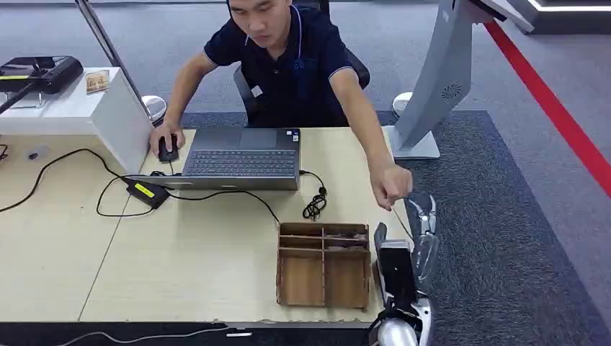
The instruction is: Pass the card to the sensor for recognition and then transmit it.
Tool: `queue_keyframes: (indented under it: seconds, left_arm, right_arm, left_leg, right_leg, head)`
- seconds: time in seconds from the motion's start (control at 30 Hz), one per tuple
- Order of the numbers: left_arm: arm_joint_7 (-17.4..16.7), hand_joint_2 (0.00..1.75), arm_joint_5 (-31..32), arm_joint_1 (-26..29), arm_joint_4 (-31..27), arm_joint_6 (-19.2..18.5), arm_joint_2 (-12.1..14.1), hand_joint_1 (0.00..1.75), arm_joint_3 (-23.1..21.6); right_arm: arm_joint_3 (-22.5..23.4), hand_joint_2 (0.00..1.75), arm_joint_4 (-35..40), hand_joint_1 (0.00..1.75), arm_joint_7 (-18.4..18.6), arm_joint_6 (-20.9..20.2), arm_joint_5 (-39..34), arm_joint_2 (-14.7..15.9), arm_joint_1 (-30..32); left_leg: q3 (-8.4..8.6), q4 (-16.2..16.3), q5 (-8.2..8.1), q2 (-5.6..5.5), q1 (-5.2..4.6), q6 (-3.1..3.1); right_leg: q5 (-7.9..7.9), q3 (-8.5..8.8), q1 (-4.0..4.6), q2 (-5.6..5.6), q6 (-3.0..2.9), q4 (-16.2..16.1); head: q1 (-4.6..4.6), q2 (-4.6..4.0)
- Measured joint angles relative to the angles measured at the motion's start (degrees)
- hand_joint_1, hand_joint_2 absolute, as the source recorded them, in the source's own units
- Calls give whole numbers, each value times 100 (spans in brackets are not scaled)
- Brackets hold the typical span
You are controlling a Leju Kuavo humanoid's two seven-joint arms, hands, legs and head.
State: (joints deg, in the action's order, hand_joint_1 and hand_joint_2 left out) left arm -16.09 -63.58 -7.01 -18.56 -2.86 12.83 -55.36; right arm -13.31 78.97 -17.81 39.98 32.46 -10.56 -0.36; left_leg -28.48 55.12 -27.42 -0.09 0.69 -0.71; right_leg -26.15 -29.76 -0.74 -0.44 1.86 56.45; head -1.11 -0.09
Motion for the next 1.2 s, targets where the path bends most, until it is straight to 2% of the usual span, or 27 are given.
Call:
queue_keyframes:
  seconds: [0.6, 0.87, 1.2]
  left_arm:
    - [2, 0, 0, 0, 0, 0, 0, 0, 0]
    - [6, 0, -11, 0, 0, 11, 0, 0, 0]
    - [4, 0, -50, 1, -2, 50, 0, 0, 0]
  right_arm:
    - [0, 175, -2, 175, -20, 0, -22, 24, 10]
    - [4, 175, -13, 175, 90, 0, 31, 48, 55]
    - [131, 175, -290, 175, 116, 0, 234, 136, 187]
  left_leg:
    - [0, 0, 0, 0, 0, 0]
    - [0, 0, 0, 0, 0, 0]
    - [-3, 0, 0, 0, 0, 0]
  right_leg:
    - [0, -1, 0, 0, 0, 0]
    - [0, -1, 0, 0, 0, 0]
    - [-1, -3, 0, 0, -1, -1]
  head:
    - [0, 0]
    - [0, 0]
    - [0, 0]
